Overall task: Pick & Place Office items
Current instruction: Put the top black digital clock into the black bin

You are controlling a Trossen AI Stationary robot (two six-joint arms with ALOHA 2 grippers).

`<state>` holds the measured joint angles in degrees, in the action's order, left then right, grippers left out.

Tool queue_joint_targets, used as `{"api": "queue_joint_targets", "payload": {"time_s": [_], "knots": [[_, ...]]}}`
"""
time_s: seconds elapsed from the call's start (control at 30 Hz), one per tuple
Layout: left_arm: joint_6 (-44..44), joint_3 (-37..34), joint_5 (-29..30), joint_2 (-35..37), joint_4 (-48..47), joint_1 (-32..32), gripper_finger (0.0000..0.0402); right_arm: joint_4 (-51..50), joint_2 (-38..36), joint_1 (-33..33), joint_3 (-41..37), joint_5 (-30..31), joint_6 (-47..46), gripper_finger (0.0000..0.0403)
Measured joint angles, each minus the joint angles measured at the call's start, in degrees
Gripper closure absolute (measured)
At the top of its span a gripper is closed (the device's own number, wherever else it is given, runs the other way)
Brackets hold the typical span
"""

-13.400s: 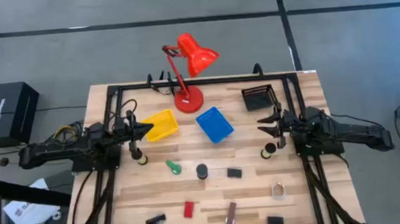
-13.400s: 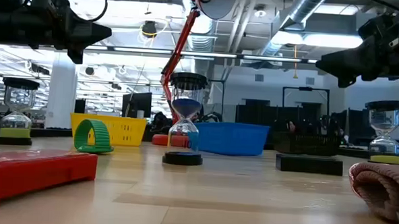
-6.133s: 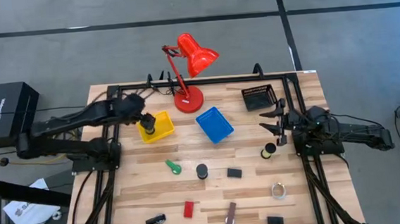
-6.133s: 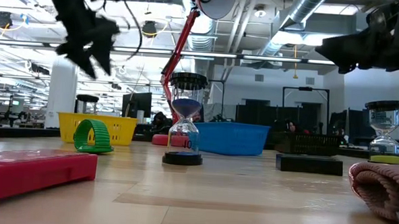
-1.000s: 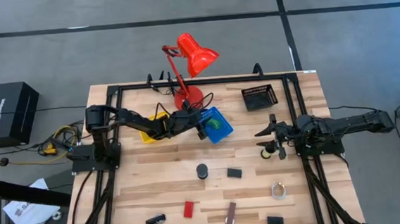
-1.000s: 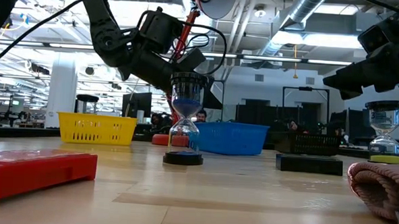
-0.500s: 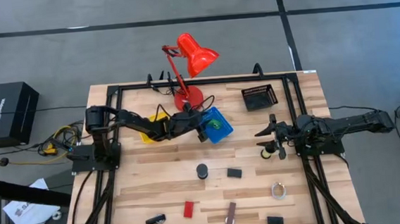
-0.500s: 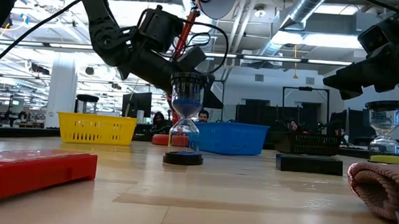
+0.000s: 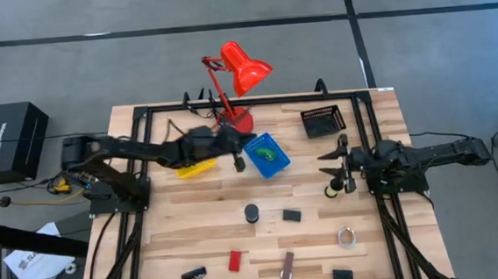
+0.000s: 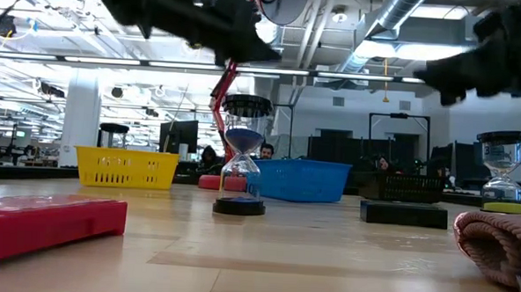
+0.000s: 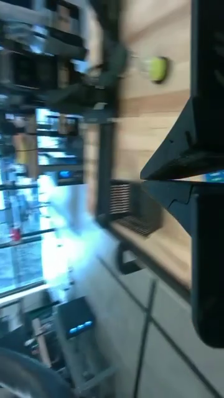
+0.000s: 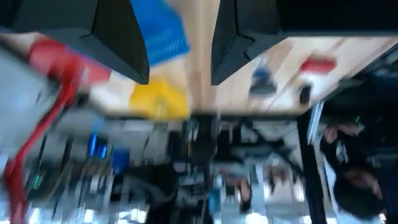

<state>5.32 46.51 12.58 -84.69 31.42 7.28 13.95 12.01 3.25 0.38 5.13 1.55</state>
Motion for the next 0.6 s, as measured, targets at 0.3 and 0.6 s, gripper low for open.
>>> {"api": "queue_joint_targets", "payload": {"time_s": [0.3,0.6], "knots": [[1.71,-4.60,-0.42,11.27,-0.41,-0.12,0.0396,17.64,4.12,1.61,0.39,-0.77,0.33,0.0210],[3.35,-6.54,-0.31,17.08,-0.49,-0.08,0.0397,18.00,20.45,5.65,10.33,-0.56,1.45,0.0182]]}}
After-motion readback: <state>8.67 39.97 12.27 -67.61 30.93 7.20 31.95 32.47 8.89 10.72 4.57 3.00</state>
